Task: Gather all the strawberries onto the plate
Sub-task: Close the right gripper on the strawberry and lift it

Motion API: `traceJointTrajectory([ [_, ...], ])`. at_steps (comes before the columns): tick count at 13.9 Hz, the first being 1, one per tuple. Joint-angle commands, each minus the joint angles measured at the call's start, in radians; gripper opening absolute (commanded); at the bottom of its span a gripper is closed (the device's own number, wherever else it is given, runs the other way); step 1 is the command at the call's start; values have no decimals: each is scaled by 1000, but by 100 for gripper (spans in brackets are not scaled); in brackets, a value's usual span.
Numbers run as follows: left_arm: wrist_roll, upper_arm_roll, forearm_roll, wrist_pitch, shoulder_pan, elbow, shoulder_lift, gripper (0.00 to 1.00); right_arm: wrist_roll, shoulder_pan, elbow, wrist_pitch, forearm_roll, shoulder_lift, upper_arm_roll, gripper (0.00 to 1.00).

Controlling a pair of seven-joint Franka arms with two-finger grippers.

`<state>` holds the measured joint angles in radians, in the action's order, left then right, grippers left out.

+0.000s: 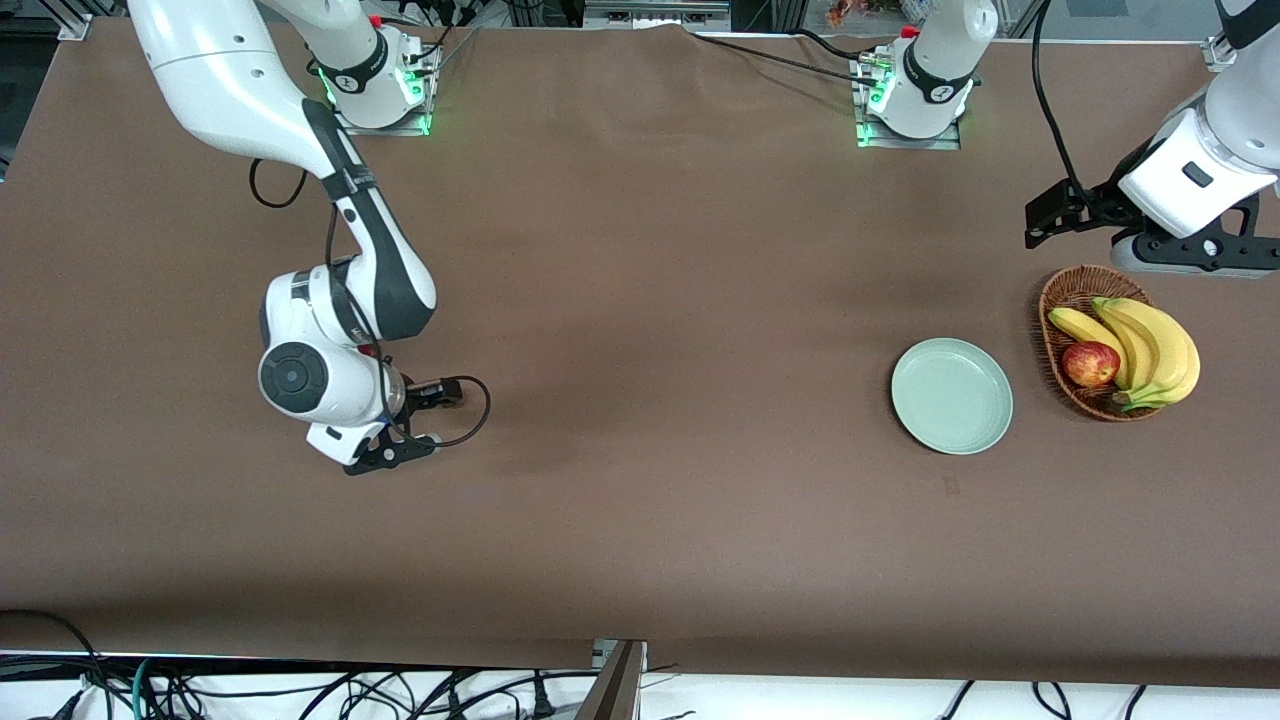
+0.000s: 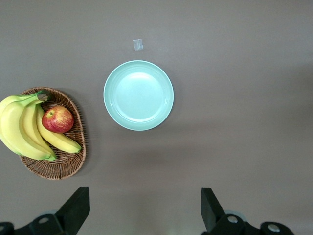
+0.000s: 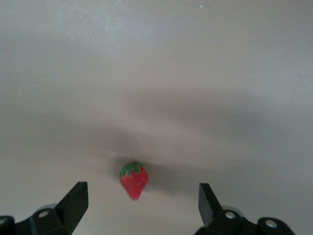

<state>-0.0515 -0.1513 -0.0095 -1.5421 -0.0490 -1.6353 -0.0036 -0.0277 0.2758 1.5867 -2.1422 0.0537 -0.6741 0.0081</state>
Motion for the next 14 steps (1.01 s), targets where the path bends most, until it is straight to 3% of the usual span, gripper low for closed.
traceJointTrajectory([
  [1,-5,-8,-7,33,0,32,10,100,0,11,91,-92,17,27,-5,100],
  [4,-7,-8,-9,34,0,32,10,100,0,13,159,-171,17,27,-5,100],
  [10,2,-7,-9,34,-3,32,10,100,2,17,184,-174,30,27,4,99],
  [12,10,-5,-10,30,-5,34,14,100,2,19,184,-176,44,27,6,82],
  [14,10,-5,-9,28,-2,41,19,100,2,20,184,-177,44,27,6,54],
])
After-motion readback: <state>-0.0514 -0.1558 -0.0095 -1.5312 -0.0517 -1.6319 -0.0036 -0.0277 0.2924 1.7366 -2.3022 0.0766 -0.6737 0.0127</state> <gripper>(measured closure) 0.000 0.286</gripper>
